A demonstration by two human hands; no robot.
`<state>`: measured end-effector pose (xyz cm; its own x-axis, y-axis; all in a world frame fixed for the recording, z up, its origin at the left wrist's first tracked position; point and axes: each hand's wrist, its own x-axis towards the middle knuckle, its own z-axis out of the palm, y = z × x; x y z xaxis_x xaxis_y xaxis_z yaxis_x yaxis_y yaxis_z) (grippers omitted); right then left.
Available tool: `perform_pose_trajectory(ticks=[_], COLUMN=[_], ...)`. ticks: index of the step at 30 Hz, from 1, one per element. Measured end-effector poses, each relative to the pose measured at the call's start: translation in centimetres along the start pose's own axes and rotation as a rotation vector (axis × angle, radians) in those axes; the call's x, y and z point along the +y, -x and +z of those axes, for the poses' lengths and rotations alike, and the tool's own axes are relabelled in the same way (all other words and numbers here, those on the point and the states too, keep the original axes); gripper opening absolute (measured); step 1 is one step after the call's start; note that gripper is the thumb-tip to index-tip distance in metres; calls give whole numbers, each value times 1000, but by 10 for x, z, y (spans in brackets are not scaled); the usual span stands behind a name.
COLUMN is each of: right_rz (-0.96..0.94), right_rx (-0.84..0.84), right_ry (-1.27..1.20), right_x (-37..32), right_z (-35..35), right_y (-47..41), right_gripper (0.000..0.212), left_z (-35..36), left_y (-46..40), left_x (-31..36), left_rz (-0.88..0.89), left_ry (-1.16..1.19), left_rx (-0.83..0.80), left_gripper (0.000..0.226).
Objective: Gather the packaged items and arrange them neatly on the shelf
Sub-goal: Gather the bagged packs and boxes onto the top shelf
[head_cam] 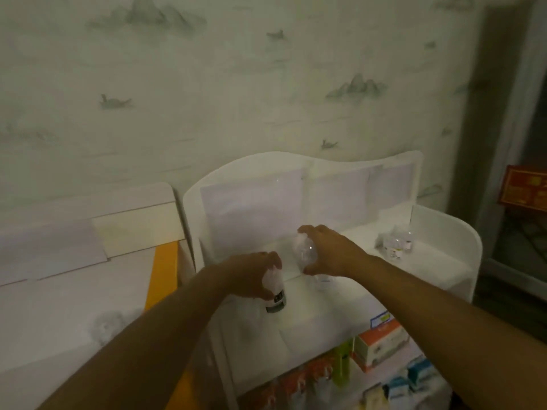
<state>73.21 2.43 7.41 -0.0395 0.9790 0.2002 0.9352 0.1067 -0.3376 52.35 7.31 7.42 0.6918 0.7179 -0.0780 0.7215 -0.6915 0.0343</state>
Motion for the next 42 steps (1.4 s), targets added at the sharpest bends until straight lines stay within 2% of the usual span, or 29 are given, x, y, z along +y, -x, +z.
perform_pose_trajectory(ticks=[8,11,14,19,22,25,26,31,33,38,42], right_rz=[118,134,131,159,177,200,208,205,252,362,385], right_rx=[-134,-173,-196,-199,-184,-175,-164,-103,-99,-93,-124], right_ry=[-28,-31,-38,-41,-32,-41,-47,-19,10,54,50], right_x=[50,58,60,67,74,83,87,113,133,194,259], right_z=[51,63,73,79,75,67,61,22,10,-7,-9], right_y=[-35,-54,-69,-86,-89,-88,-87,-78,-72,-55,-48], right_gripper=[97,97,95,95,96,96,95,74,77,88,86], left_z=[67,89,106,108,105,87,78,34,23,25,39], left_y=[-70,-90,-100,-120,-129,-139,-142,-172,-186,-228,-270], left_x=[-11,-26,-40,-43,-43,-37,-34,-19,-6,42,86], left_rz=[19,75,108,112,88,156,153,212,240,315,345], left_ry=[-185,-266,-408,-541,-447,-340,-286,-164,-118,-57,-66], left_rx=[-215,-215,-150,-225,-266,-327,-324,-137,-76,-39,-69], left_gripper=[70,63,43,36,27,56,56,33,30,33,40])
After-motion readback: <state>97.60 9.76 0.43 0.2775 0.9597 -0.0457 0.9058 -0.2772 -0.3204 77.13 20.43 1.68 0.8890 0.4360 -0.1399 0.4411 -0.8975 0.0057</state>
